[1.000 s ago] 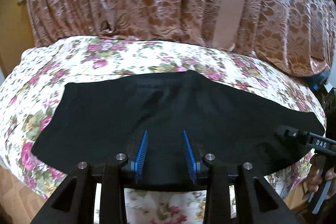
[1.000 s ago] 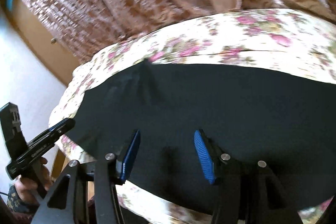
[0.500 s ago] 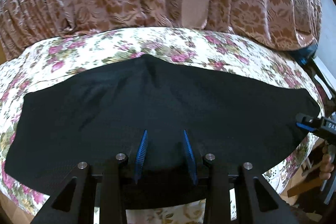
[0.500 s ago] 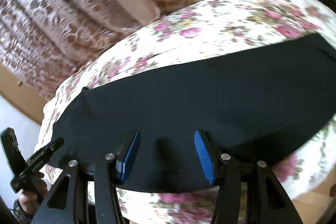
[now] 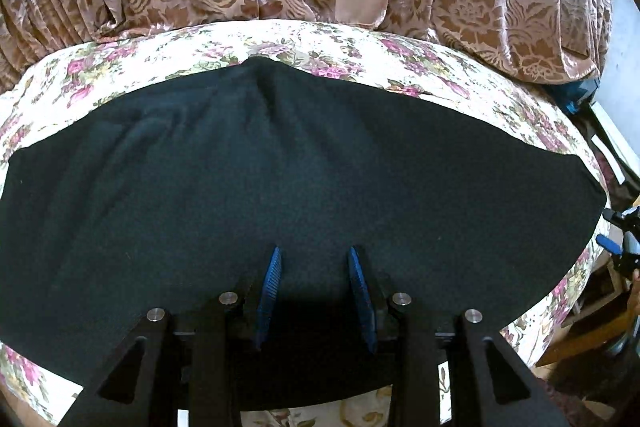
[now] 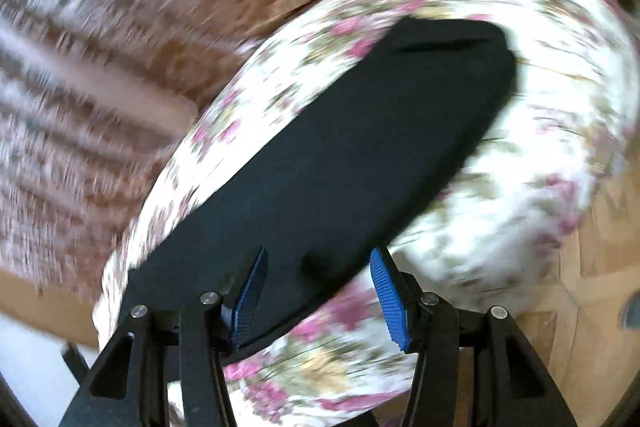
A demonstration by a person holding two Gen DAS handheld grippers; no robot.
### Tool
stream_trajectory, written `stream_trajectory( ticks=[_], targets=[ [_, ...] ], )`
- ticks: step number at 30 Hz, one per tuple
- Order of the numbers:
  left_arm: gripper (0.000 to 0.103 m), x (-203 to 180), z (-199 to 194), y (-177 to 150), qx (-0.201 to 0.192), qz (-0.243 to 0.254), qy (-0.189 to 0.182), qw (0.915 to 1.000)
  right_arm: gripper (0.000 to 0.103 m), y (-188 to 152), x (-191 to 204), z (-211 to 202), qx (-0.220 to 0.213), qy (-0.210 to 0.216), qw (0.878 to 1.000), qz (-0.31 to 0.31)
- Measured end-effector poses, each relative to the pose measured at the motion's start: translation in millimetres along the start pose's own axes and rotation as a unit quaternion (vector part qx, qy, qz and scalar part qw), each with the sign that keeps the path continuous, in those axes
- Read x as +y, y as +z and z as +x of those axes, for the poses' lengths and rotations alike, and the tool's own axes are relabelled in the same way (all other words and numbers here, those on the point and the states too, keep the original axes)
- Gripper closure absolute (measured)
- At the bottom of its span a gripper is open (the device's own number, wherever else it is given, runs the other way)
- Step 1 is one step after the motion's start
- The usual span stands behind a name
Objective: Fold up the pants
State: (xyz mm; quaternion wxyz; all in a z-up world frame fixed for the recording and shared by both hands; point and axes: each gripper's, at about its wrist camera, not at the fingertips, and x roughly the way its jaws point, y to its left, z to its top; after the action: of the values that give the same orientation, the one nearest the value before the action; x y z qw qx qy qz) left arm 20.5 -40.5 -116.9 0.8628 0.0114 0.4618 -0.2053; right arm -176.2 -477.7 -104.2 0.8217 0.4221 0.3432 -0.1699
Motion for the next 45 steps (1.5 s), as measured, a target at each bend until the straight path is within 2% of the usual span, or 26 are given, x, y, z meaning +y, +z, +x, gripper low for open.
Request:
stream_trajectory(
  ticks=[3, 7, 16, 20, 21, 27, 32, 38, 45],
  targets=[
    [0.066, 0.4, 0.3, -0.6, 0.001, -0.004, -0.002, 1.0, 0.047, 14.8, -35.4, -10.3, -0.026, -0.002, 0.998, 0.064],
    [0.066, 0.9, -0.3, -1.6, 0.0, -0.007, -0.003, 1.0, 0.047, 31.0, -62.6, -14.0, -0.05, -0.003, 0.993, 0.106],
    [0.065, 10.9, 0.3, -1.6, 0.007, -0.036, -0.025, 0.999, 0.046, 59.7, -89.4, -0.1, -0.069, 0.007, 0.987, 0.146],
    [0.065, 11.0, 0.8, -1.4, 0.01, -0.039, -0.027, 0.9988, 0.052, 74.5, -96.0, 6.3, -0.082, 0.008, 0.984, 0.158],
    [0.065, 11.0, 0.7, -1.4, 0.011, -0.038, -0.027, 0.9988, 0.06, 77.7, -96.9, 9.2, -0.084, 0.01, 0.984, 0.159],
    [0.06, 8.7, 1.3, -0.7, 0.013, -0.038, -0.028, 0.9988, 0.074, 92.7, -95.4, 27.6, -0.079, 0.013, 0.986, 0.145],
    [0.059, 9.4, 1.2, -0.3, 0.015, -0.04, -0.033, 0.9986, 0.081, 94.9, -86.3, 19.8, -0.075, 0.014, 0.989, 0.125],
    [0.059, 13.6, 0.0, 2.2, 0.026, -0.049, -0.048, 0.9973, 0.082, 100.6, -53.8, 9.8, -0.077, 0.027, 0.994, 0.073],
    [0.061, 23.3, -3.6, 6.1, 0.035, -0.081, -0.07, 0.9936, 0.082, 92.5, 11.9, 7.0, -0.059, 0.047, 0.997, -0.024]
  ],
)
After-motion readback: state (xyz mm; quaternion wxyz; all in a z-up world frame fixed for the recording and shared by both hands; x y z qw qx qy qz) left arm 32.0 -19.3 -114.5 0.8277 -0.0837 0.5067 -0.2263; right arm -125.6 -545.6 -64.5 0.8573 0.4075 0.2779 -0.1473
